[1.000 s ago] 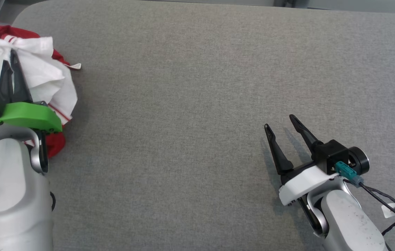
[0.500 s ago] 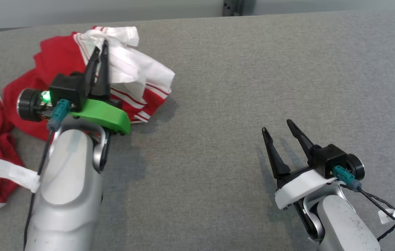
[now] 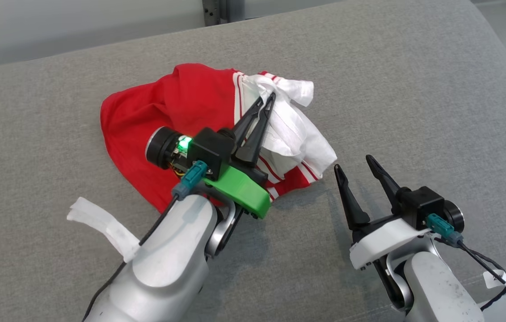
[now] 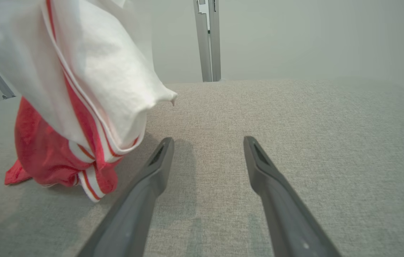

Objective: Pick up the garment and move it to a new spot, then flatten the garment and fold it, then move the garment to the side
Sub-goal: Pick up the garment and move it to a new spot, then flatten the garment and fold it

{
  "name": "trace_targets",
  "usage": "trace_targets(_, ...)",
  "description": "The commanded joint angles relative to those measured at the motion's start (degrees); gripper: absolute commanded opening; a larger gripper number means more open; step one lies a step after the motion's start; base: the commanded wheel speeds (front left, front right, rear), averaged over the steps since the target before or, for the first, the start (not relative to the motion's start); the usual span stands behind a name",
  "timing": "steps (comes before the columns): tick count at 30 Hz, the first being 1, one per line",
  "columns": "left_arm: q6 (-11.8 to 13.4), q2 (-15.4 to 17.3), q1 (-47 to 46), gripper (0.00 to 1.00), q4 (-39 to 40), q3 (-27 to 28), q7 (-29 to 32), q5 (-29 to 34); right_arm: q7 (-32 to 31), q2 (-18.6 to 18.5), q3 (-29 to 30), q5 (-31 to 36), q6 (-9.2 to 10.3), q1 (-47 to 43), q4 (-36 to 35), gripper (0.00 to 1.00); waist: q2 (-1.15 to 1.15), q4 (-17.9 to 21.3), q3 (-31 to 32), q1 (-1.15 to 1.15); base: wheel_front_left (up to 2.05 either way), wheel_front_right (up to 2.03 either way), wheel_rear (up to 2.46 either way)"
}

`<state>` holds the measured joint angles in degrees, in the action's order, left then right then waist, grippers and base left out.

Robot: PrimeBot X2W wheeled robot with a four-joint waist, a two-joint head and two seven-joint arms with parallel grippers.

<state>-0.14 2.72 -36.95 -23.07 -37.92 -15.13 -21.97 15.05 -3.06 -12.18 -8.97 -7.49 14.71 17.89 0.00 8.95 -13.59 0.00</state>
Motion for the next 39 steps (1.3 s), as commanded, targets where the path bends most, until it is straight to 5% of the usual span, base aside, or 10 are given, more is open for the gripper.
trace_targets(1,0.95,0.35,0.86,0.0,0.01,-0.97,-0.03,-0.79,0.19,0.01,0.21,-0.1,-0.01,-0.08,-0.21,1.0,0.0,1.98,-0.25,0.0,0.0,0.0,0.0)
trace_targets(2,1.44,0.36,0.96,0.12,-0.07,-1.52,-0.03,-0.95,0.19,0.03,0.27,-0.14,-0.01,-0.07,-0.23,1.0,0.0,2.13,-0.26,0.0,0.0,0.0,0.0)
trace_targets(3,1.95,0.35,1.17,0.91,-0.33,-1.89,-0.04,-1.15,0.19,0.08,0.35,-0.17,-0.01,-0.08,-0.32,1.0,0.0,2.23,-0.25,0.0,0.0,0.0,0.0)
trace_targets(4,2.39,0.34,1.39,1.0,-0.73,-2.06,-0.03,-1.06,0.19,0.09,0.54,-0.18,-0.01,-0.16,-0.4,1.0,0.0,2.22,-0.22,0.0,0.0,0.0,0.0)
trace_targets(13,4.15,0.32,6.02,1.0,-2.68,5.12,-0.02,2.64,0.19,0.11,1.9,0.72,-0.01,-1.42,-0.87,1.0,0.0,-0.76,1.44,0.0,0.0,0.0,0.0)
trace_targets(32,3.4,0.46,29.38,1.0,4.51,31.04,0.0,10.82,0.19,0.1,0.9,0.85,-0.01,-5.77,1.11,1.0,0.0,-5.67,10.21,0.0,0.0,0.0,0.0)
trace_targets(39,2.76,0.23,37.05,1.0,8.81,35.47,0.0,12.59,0.19,0.09,1.18,0.36,-0.01,-7.92,1.27,1.0,0.0,-5.95,12.36,0.0,0.0,0.0,0.0)
